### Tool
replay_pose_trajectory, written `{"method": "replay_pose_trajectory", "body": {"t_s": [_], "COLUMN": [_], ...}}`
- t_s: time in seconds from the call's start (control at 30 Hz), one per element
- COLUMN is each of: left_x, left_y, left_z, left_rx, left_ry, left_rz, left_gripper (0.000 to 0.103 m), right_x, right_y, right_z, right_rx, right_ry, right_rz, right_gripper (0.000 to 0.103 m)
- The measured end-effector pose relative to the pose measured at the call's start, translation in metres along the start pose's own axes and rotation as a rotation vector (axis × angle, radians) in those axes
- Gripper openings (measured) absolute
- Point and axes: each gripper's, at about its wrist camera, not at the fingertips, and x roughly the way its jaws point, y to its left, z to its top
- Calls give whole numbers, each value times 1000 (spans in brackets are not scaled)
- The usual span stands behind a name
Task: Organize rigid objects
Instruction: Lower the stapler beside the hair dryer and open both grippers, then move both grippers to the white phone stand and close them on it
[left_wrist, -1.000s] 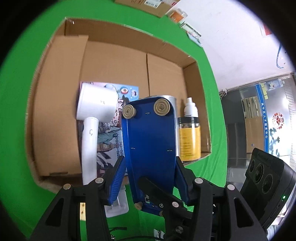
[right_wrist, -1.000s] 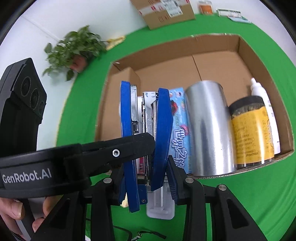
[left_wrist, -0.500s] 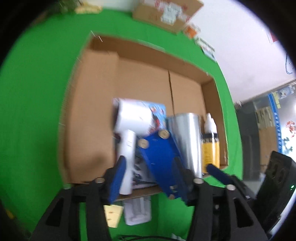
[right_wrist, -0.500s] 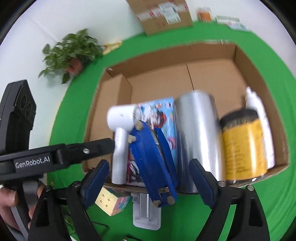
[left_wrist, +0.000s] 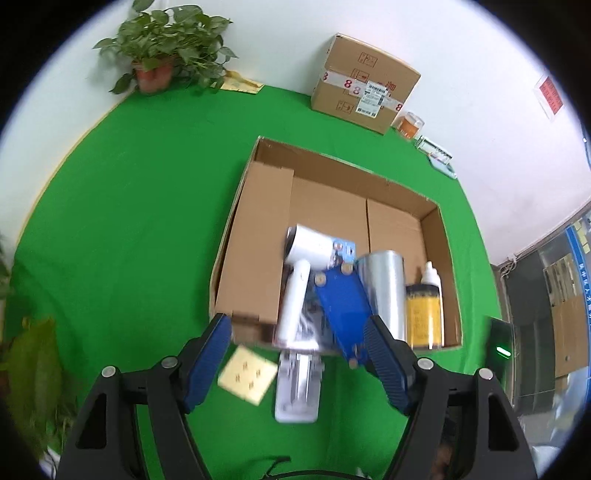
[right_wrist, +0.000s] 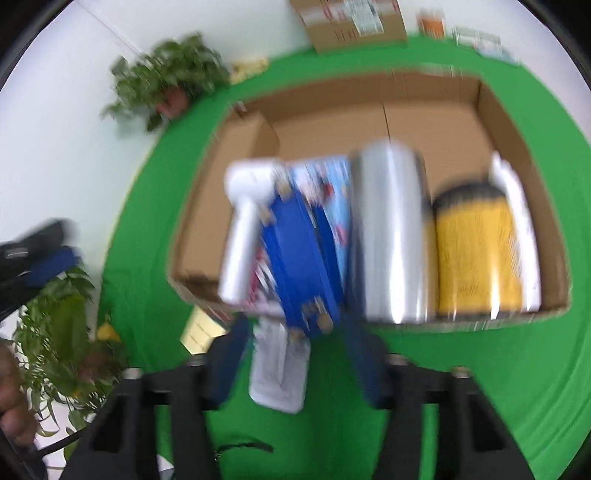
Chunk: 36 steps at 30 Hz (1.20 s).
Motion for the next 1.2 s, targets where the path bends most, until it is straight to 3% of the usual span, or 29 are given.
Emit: {"method": "replay_pose_trajectory", "body": {"t_s": [0.13,0.23,0.37,0.43,0.5,0.6,0.7,0.77,0.8,0.87,1.03,1.07,1.1,1.13,1.17,1.2], "left_x": [-17,-31,-49,-58,-63,-69,-76,-81,-83,-82,-70,-70,-68,-64,-59,-55], "left_y": [-3,0,7,12,15,15,3,-10,-16,-26,-38,-38,-39,-40,-39,-40], "left_z": [-31,-53,-75,-82,-89,-95,-97,-98,-99,-99,-102,-104,-106,-106,-106,-105], "left_rx": [-32,-60,-111,-145,-175,-190,-144,-68,-35,18,51,51,58,62,61,65], "left_ry": [22,25,12,-5,-19,-44,-111,-171,-188,-197,-160,-159,-153,-132,-110,-104], "left_rz": [51,86,134,146,159,180,236,280,302,337,334,318,275,238,215,195], "left_gripper": [74,74,74,74,74,74,75,78,82,82,80,59,18,2,3,3], "right_x": [38,57,60,49,39,28,11,-10,-29,-57,-113,-119,-126,-133,-138,-142], "right_y": [-12,-7,9,10,0,-14,-22,-24,-23,-23,-19,-21,-22,-24,-25,-23], "right_z": [-9,-5,5,6,0,-16,-39,-51,-57,-59,-55,-54,-53,-55,-57,-60], "right_rx": [75,80,-6,-32,6,43,7,-46,-87,-130,-195,-196,-196,-200,-205,-210], "right_ry": [97,127,112,80,72,72,52,-9,-71,-156,-301,-306,-311,-316,-317,-315], "right_rz": [75,105,229,275,290,286,215,136,70,17,-96,-103,-105,-91,-86,-109], "right_gripper": [13,13,14,27,76,80,83,92,97,102,102,101,93,84,65,58]}}
